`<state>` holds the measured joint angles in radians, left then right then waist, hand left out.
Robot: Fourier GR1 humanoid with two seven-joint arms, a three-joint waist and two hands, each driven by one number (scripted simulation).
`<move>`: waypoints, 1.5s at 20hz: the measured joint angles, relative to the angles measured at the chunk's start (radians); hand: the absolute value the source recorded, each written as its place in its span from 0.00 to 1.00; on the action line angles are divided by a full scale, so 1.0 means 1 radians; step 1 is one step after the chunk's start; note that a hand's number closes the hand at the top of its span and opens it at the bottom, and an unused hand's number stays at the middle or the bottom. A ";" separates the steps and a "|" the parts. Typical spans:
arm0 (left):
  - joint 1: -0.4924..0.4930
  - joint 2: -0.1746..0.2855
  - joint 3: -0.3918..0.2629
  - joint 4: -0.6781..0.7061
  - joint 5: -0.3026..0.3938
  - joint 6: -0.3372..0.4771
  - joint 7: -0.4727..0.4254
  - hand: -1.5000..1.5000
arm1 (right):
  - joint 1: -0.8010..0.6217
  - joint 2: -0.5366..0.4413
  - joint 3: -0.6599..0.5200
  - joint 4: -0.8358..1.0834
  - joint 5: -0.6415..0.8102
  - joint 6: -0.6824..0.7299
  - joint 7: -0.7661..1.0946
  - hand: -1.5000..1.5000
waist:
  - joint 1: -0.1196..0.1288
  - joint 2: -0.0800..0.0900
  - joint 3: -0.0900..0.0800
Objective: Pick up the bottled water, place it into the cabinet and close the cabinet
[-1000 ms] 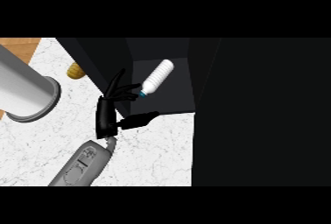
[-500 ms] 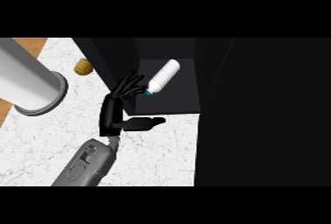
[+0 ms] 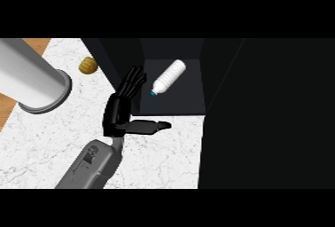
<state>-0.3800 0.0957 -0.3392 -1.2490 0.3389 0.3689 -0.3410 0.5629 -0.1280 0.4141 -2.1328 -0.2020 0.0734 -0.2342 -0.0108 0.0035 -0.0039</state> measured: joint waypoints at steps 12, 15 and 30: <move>0.187 0.034 -0.013 -0.402 0.005 -0.026 0.097 0.00 | 0.032 -0.015 0.034 -0.031 0.008 -0.025 0.013 0.00 | 0.012 -0.006 0.004; 0.274 0.033 -0.053 -0.515 -0.018 -0.017 0.108 0.00 | 0.023 -0.017 0.040 -0.033 0.012 -0.031 0.017 0.00 | 0.013 -0.006 0.004; 0.628 0.126 -0.123 -0.881 -0.002 -0.079 0.094 0.00 | -0.016 -0.182 0.118 -0.104 0.146 0.061 0.104 1.00 | 0.022 -0.005 0.003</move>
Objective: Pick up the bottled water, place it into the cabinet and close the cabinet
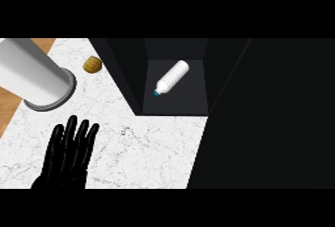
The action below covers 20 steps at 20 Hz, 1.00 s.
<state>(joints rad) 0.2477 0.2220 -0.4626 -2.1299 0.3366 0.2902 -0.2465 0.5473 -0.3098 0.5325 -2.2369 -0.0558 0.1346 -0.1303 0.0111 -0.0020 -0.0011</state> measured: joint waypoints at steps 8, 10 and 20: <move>0.235 0.108 0.142 -0.137 0.125 -0.122 -0.092 0.00 | -0.042 -0.049 0.041 -0.074 0.119 0.025 0.035 1.00 | 0.013 -0.009 -0.005; 0.279 0.124 0.168 -0.159 0.152 -0.150 -0.107 0.00 | -0.058 -0.050 0.048 -0.087 0.153 0.026 0.061 1.00 | 0.016 -0.008 -0.005; 0.422 0.188 0.318 -0.177 0.270 -0.296 -0.157 0.00 | -0.191 0.052 0.068 -0.087 0.169 0.025 0.225 1.00 | 0.043 -0.002 -0.004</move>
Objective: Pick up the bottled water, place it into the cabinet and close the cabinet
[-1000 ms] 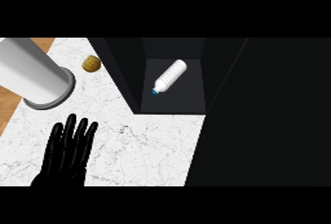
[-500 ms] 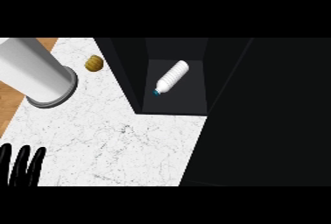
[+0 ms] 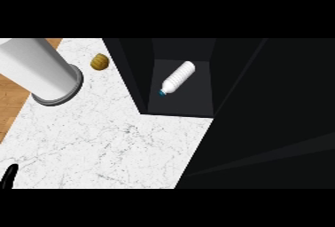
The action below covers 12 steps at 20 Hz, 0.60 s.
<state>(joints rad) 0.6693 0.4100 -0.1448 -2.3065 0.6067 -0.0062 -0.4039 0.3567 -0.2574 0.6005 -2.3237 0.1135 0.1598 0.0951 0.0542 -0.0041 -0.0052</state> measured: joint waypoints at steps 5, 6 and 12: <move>0.055 0.026 0.078 0.011 0.073 -0.090 -0.026 0.00 | -0.132 0.172 0.128 0.064 -0.038 -0.083 0.144 1.00 | 0.002 0.005 0.002; 0.073 0.032 0.100 0.011 0.092 -0.113 -0.031 0.00 | -0.172 0.191 0.140 0.076 -0.048 -0.103 0.179 1.00 | 0.002 0.004 0.002; 0.163 0.065 0.260 0.026 0.239 -0.251 -0.049 0.00 | -0.430 0.243 0.127 0.214 -0.148 -0.247 0.276 1.00 | -0.007 0.004 0.004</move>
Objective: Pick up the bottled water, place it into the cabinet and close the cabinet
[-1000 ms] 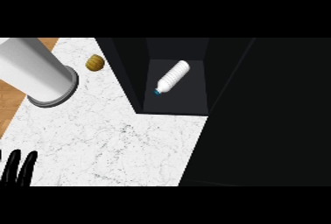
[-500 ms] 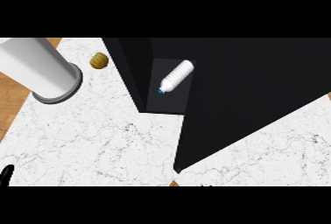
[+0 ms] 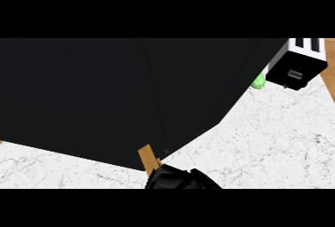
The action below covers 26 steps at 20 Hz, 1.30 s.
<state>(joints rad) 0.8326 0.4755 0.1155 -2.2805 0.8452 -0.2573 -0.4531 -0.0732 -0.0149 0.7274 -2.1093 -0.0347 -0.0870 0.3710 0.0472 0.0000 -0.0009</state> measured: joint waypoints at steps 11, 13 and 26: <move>0.107 -0.030 0.165 0.020 0.119 -0.168 0.014 0.00 | -0.384 0.014 -0.283 0.291 -0.310 -0.033 0.020 1.00 | -0.014 0.001 0.001; 0.123 -0.048 0.185 0.014 0.130 -0.187 0.023 0.00 | -0.412 0.011 -0.327 0.336 -0.346 -0.014 0.004 1.00 | -0.018 0.001 0.001; 0.128 -0.109 0.301 0.063 0.199 -0.311 0.083 0.00 | -0.608 -0.026 -0.518 0.684 -0.463 0.268 -0.082 1.00 | -0.028 -0.018 0.006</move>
<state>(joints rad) 0.9609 0.3665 0.4160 -2.2172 1.0445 -0.5682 -0.3698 -0.6810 -0.0414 0.2092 -1.4248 -0.4979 0.1813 0.2892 0.0189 -0.0184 0.0046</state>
